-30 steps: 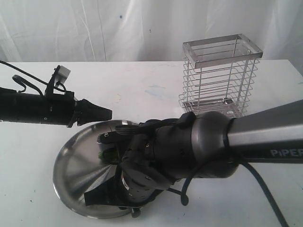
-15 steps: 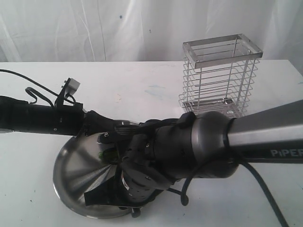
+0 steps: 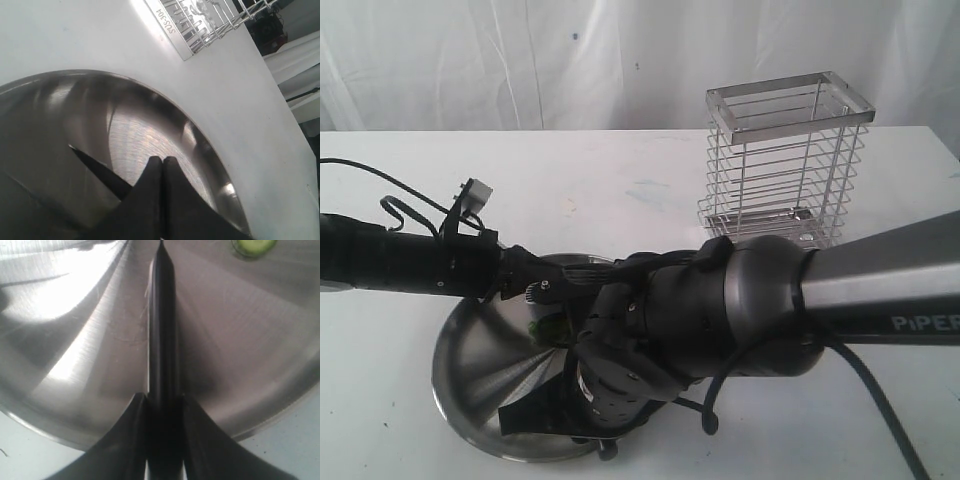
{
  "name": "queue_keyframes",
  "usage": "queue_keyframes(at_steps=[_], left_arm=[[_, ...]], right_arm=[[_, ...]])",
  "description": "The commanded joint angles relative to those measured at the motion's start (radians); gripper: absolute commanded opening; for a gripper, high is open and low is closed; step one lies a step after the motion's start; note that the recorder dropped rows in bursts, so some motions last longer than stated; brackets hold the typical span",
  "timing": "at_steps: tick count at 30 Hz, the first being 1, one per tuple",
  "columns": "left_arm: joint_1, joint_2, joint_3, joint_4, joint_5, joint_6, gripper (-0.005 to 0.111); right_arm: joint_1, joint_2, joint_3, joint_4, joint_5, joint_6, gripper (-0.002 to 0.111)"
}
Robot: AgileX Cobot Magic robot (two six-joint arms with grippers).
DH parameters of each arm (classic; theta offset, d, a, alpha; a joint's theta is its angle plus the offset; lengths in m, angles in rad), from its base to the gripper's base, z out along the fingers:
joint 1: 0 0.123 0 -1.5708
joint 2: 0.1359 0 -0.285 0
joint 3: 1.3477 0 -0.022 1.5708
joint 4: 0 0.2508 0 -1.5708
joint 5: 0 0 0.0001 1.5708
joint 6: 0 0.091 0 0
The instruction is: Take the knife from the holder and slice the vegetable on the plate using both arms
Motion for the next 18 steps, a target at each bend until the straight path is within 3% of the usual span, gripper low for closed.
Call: queue_keyframes(at_steps=[1, 7, 18], left_arm=[[-0.005, 0.006, 0.004, 0.02, -0.042, -0.024, 0.0], [-0.005, 0.006, 0.004, 0.096, -0.138, -0.118, 0.0], [-0.005, 0.006, 0.004, 0.135, -0.197, -0.137, 0.0]], right_arm=[[-0.001, -0.002, -0.007, -0.011, -0.008, -0.01, 0.0], [-0.001, -0.002, -0.007, -0.011, -0.008, -0.01, 0.0], [-0.001, -0.002, -0.007, -0.011, -0.008, -0.012, 0.0]])
